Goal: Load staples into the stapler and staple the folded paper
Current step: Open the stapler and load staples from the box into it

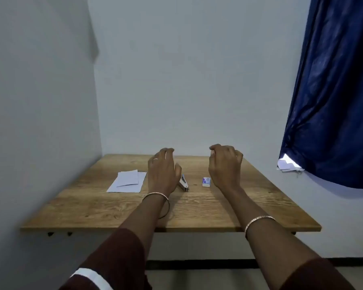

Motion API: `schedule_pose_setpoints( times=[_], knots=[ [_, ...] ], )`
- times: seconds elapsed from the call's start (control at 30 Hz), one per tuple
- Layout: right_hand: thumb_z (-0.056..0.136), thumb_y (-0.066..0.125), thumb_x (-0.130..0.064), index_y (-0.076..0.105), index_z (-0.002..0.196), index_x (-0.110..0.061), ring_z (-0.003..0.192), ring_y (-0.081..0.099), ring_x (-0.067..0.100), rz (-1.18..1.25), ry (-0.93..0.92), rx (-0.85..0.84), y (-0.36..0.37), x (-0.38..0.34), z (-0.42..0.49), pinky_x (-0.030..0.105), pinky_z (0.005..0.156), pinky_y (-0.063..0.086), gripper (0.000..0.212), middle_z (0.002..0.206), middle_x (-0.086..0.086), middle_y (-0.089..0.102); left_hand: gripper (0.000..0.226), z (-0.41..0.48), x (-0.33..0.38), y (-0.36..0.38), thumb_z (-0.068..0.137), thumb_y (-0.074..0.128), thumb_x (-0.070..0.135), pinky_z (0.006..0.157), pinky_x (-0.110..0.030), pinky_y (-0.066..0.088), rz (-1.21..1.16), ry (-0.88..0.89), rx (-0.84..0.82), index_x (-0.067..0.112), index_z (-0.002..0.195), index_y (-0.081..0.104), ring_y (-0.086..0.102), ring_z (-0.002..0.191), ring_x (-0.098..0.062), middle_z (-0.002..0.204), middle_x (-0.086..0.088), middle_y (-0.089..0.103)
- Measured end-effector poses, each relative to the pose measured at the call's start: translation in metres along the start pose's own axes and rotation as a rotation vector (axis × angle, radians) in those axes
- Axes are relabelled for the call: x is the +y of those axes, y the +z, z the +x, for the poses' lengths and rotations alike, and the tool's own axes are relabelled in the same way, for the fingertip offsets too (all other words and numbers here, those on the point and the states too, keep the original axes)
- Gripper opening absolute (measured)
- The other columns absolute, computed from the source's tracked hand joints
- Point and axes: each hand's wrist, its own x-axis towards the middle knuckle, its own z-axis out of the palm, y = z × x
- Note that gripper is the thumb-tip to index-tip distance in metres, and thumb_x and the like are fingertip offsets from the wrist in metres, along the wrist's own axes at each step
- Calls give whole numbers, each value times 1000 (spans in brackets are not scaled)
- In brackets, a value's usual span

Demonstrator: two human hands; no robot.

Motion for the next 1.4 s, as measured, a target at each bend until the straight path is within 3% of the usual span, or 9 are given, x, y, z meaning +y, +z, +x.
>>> schedule_pose_setpoints(
  times=[0.2, 0.47, 0.7, 0.87, 0.97, 1.1, 1.2, 1.3, 1.4],
  knots=[
    [94, 52, -13, 74, 105, -15, 96, 67, 25, 95, 172, -306, 45, -3, 6, 40, 94, 42, 25, 91, 3, 77, 31, 18, -18, 39, 95, 49, 22, 93, -41, 47, -173, -170, -155, 11, 122, 60, 61, 111, -30, 125, -8, 64],
    [86, 70, -23, 78, 86, -5, 84, 72, 25, 180, 318, -824, 102, -16, 22, 34, 67, 54, 20, 84, 9, 77, 18, 47, -36, 79, 91, 54, 24, 81, -40, 54, -298, -324, -246, 14, 95, 68, 63, 95, -22, 100, -1, 70],
    [80, 75, -16, 79, 77, -2, 78, 75, 29, 234, 318, -839, 124, -17, 34, 43, 76, 64, 14, 79, 13, 78, 15, 62, -48, 106, 90, 57, 26, 69, -32, 47, -401, -366, -253, 18, 93, 70, 64, 87, -18, 90, 3, 72],
    [79, 77, -17, 79, 71, -8, 59, 69, 13, 252, 329, -689, 134, -11, 28, 23, 56, 49, 12, 61, 1, 71, 21, 66, -52, 118, 94, 58, 31, 76, -33, 50, -577, -436, -224, 15, 94, 71, 68, 88, -20, 91, -1, 74],
    [78, 75, -14, 77, 63, -10, 53, 71, 12, 343, 382, -536, 134, -5, 30, 29, 55, 59, 15, 57, 0, 72, 33, 68, -46, 117, 95, 59, 41, 79, -35, 50, -728, -454, -245, 12, 91, 72, 69, 85, -20, 87, -2, 76],
    [81, 75, -16, 78, 70, -11, 51, 73, 12, 495, 429, -385, 135, 1, 28, 40, 58, 65, 12, 61, 1, 74, 37, 67, -35, 115, 96, 59, 45, 79, -37, 52, -837, -373, -417, 13, 80, 71, 72, 82, -21, 81, -2, 76],
    [82, 73, -14, 77, 77, -11, 55, 73, 12, 610, 445, -321, 139, 6, 26, 39, 63, 65, 8, 64, 1, 74, 38, 63, -31, 116, 101, 54, 37, 92, -49, 53, -919, -325, -494, 4, 96, 71, 72, 95, -36, 96, -16, 78],
    [86, 72, -18, 77, 85, -15, 68, 69, 3, 686, 389, -312, 143, 10, 29, 24, 68, 58, 6, 76, -6, 75, 37, 64, -32, 116, 106, 46, 30, 89, -53, 53, -1047, -350, -479, -2, 102, 63, 68, 87, -32, 91, -17, 69],
    [91, 72, -22, 73, 105, -23, 90, 66, -2, 813, 267, -456, 139, 12, 30, 11, 66, 50, 15, 107, -10, 72, 31, 66, -32, 112, 109, 38, 28, 66, -36, 51, -1239, -416, -511, 4, 102, 56, 68, 74, -31, 84, -15, 60]
  ],
)
